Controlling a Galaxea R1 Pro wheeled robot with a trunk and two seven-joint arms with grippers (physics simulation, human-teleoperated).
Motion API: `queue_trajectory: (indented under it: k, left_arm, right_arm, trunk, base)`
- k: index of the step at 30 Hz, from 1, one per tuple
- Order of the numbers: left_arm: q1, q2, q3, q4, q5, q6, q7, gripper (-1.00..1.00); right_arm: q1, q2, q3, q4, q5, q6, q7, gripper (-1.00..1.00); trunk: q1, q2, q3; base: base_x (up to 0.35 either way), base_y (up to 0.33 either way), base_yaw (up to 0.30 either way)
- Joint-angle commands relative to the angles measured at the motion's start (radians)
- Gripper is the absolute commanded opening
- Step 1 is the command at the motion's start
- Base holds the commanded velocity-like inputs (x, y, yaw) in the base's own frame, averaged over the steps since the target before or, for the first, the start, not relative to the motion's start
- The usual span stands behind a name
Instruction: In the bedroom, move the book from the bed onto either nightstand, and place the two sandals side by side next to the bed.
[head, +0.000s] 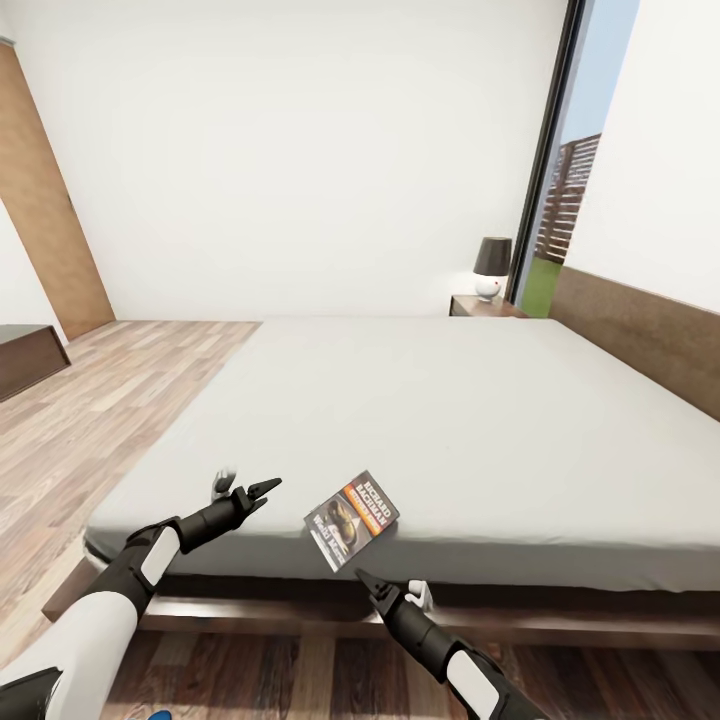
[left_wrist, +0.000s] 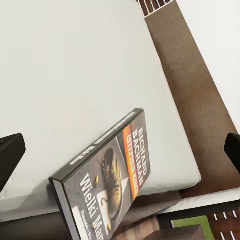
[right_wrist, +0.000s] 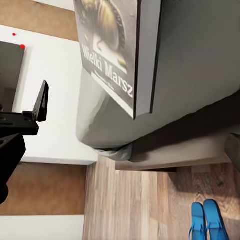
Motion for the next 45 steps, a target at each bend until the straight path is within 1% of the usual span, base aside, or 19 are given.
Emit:
queue_trajectory:
  k: [1,16,45]
  left_arm:
    - [-0.001,0.000,0.002,0.000,0.005,0.008,-0.002,1.00]
    - [-0.001,0.000,0.002,0.000,0.005,0.008,-0.002,1.00]
    - [-0.001,0.000,0.002,0.000,0.005,0.008,-0.002,1.00]
  right_arm:
    - [-0.001,0.000,0.003,0.000,-0.011,0.008,0.001,1.00]
    - [0.000,0.000,0.003,0.000,-0.011,0.007,0.001,1.00]
    - [0.001,-0.002,0.002,0.001,-0.011,-0.006,0.004,1.00]
  trunk:
    - [0.000,0.000,-0.001]
    - [0.000,0.000,-0.001]
    - [0.000,0.000,-0.001]
  base:
    - [0.067,0.051,0.000]
    - [0.052,0.006,0.000]
    - [0.001,0.000,0.003]
